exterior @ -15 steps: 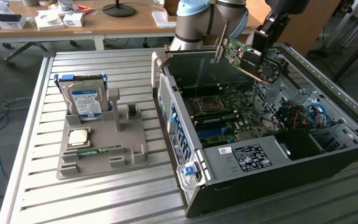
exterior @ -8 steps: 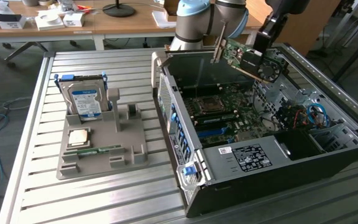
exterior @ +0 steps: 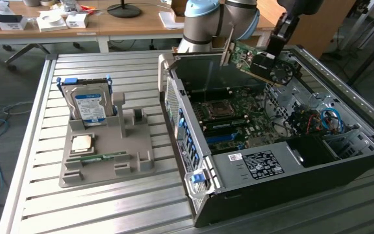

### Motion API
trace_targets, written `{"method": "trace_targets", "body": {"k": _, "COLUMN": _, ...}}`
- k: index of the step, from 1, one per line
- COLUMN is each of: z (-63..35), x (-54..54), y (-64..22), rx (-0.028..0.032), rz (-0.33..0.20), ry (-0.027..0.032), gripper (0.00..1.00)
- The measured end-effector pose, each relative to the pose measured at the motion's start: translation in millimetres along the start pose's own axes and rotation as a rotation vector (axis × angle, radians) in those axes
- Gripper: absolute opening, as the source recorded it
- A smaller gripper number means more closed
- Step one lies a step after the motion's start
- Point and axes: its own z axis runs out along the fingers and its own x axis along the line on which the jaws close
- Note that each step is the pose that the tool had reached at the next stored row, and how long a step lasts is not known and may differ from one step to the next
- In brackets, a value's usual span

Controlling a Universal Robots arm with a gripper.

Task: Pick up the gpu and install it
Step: 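Insert the gpu into the slot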

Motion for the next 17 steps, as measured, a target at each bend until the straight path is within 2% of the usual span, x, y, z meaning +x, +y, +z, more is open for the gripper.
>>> {"method": "trace_targets", "body": {"k": 1, "z": 0.0, "x": 0.0, "y": 0.0, "rx": -0.0003, "rz": -0.025, "ry": 0.0011, "gripper": 0.27}}
{"method": "trace_targets", "body": {"k": 17, "z": 0.0, "x": -0.4, "y": 0.4, "rx": -0.0026, "rz": -0.224, "ry": 0.0101, "gripper": 0.27}}
